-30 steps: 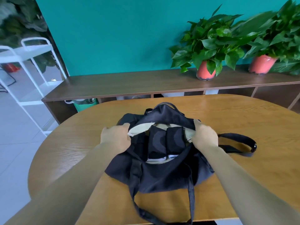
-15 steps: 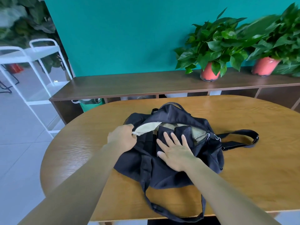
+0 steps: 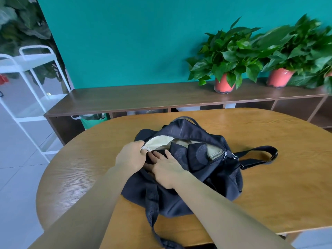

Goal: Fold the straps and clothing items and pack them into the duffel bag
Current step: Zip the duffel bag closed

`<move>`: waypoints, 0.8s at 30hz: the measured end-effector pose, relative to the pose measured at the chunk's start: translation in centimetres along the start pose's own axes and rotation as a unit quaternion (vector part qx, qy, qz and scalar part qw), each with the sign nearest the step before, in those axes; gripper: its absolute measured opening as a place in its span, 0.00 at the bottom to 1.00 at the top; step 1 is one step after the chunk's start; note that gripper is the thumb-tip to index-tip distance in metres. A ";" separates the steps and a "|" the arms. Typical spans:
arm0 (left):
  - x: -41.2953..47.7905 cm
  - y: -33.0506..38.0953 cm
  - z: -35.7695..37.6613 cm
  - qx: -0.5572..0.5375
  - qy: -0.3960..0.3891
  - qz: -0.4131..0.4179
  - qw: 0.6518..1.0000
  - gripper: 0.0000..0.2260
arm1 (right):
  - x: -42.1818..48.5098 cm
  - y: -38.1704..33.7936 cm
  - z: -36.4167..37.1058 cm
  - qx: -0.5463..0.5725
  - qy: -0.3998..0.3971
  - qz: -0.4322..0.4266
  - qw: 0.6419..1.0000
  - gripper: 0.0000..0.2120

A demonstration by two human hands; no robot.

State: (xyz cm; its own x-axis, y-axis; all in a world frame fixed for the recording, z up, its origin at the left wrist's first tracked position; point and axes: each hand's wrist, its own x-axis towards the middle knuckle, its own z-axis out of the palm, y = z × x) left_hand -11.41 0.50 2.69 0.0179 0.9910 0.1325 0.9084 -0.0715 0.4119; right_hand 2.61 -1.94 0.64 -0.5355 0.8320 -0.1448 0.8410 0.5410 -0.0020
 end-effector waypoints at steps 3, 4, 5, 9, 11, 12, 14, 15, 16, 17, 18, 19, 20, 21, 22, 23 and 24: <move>0.1 -0.8 0.0 -0.028 0.003 0.021 0.999 0.05 | -0.1 0.6 0.7 -0.008 -0.016 0.010 1.000 0.22; 0.1 -1.0 -0.1 -0.043 0.004 0.027 0.999 0.05 | -0.1 0.7 0.8 -0.011 -0.016 0.009 1.000 0.22; 0.1 -1.2 -0.2 -0.056 0.005 0.030 0.998 0.06 | 0.0 0.8 0.9 -0.015 -0.017 0.007 1.000 0.22; -0.3 -1.0 -0.7 -0.060 0.010 0.028 0.998 0.07 | -0.2 0.8 0.2 -0.009 -0.016 0.005 1.000 0.22; -0.3 -0.8 -0.8 -0.056 0.009 0.026 0.998 0.06 | -1.1 0.8 -0.8 0.021 0.012 0.001 1.000 0.22; -0.4 -0.7 -0.8 -0.055 0.007 0.026 0.998 0.05 | -1.7 1.1 -1.3 0.046 0.044 0.003 0.998 0.21; -0.3 -0.5 -0.9 -0.054 0.001 0.022 0.998 0.05 | -3.5 2.3 -2.2 0.090 0.146 0.023 0.985 0.15; -0.3 -0.4 -1.0 -0.052 -0.001 0.022 0.998 0.05 | -4.4 3.3 -2.3 0.086 0.201 0.046 0.975 0.12; -0.4 -0.2 -1.1 -0.048 -0.002 0.023 0.999 0.05 | -5.3 4.7 -2.2 0.069 0.248 0.085 0.962 0.11; -0.5 0.0 -1.2 -0.043 0.000 0.023 0.999 0.05 | -6.2 6.2 -1.9 0.055 0.284 0.135 0.948 0.10; -0.6 0.3 -1.2 -0.037 0.002 0.020 0.999 0.05 | -7.1 7.8 -1.6 0.049 0.302 0.189 0.933 0.10; -0.7 0.6 -1.2 -0.033 0.010 0.020 0.999 0.06 | -8.0 9.1 -1.4 0.049 0.303 0.239 0.921 0.11; -0.8 1.0 -1.3 -0.030 0.018 0.022 0.999 0.06 | -8.8 10.3 -1.1 0.046 0.287 0.282 0.914 0.13; -0.9 1.4 -1.3 -0.025 0.028 0.029 0.999 0.05 | -9.4 11.3 -0.8 0.040 0.260 0.318 0.911 0.15; -0.9 1.8 -1.3 -0.017 0.036 0.034 0.999 0.03 | -9.8 12.1 -0.6 0.032 0.231 0.346 0.909 0.16; -0.8 2.2 -1.3 -0.008 0.039 0.040 0.998 0.02 | -10.0 12.6 -0.4 0.024 0.207 0.365 0.907 0.17; -0.7 2.5 -1.2 0.004 0.040 0.042 0.998 0.05 | -10.0 13.0 -0.3 0.020 0.191 0.376 0.907 0.16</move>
State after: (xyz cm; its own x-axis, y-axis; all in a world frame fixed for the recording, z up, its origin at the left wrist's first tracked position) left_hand -9.60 -0.47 4.71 0.0603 0.9692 0.2387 0.9081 -0.1525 0.3899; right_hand 18.85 -3.22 2.36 0.2085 0.9497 0.2335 0.9775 -0.1945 -0.0817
